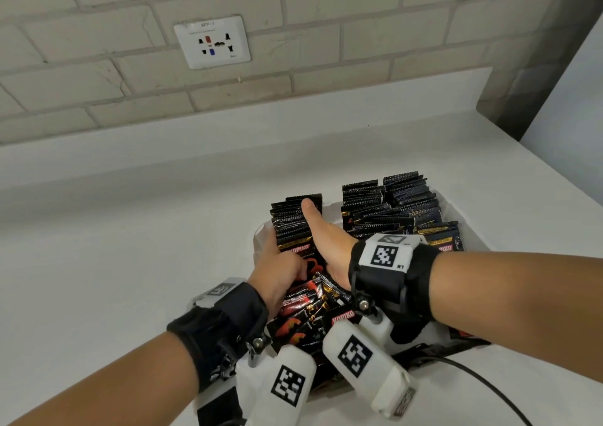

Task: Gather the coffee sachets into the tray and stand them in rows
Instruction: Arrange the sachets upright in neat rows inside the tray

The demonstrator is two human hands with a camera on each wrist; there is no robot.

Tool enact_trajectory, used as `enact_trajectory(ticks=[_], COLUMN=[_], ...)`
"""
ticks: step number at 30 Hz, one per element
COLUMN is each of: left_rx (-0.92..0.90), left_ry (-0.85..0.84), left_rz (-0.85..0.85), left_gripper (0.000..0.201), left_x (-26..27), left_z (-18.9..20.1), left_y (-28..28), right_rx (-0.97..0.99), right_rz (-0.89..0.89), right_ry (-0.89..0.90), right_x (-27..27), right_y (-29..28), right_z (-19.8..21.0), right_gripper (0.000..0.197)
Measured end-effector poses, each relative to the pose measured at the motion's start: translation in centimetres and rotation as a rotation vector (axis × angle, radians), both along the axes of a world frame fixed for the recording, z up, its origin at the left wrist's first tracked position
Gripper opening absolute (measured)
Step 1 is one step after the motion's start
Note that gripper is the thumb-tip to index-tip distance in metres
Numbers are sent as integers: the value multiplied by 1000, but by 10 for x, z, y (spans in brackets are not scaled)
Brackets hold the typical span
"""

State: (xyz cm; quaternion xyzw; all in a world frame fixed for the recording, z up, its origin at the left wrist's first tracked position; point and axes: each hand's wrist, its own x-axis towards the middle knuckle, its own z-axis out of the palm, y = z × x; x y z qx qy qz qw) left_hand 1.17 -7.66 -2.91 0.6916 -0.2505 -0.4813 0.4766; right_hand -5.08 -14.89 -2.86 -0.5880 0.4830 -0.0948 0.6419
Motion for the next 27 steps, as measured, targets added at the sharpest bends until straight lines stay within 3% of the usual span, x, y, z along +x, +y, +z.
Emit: enact_trajectory(ticks=[9, 15, 16, 18, 22, 27], left_rx=[59, 8, 7, -3, -62, -28], left_ry=[43, 88, 60, -23, -330, -821], left_rz=[-102, -29, -33, -39, -115, -444], left_gripper=[68, 52, 61, 91, 73, 97], left_x=[1, 13, 16, 20, 17, 1], left_z=[7, 18, 21, 27, 36, 32], left_y=[-2, 7, 10, 18, 42, 57], right_rx=[9, -148, -167, -194, -279, -518], right_rz=[-65, 55, 76, 132, 310, 654], right_ry=[-82, -167, -199, -258, -236, 57], right_x=[-2, -29, -37, -56, -100, -129], right_y=[-6, -7, -7, -5, -1, 14], right_z=[10, 57, 69, 88, 102, 85], right_gripper=[95, 68, 65, 57, 27, 19])
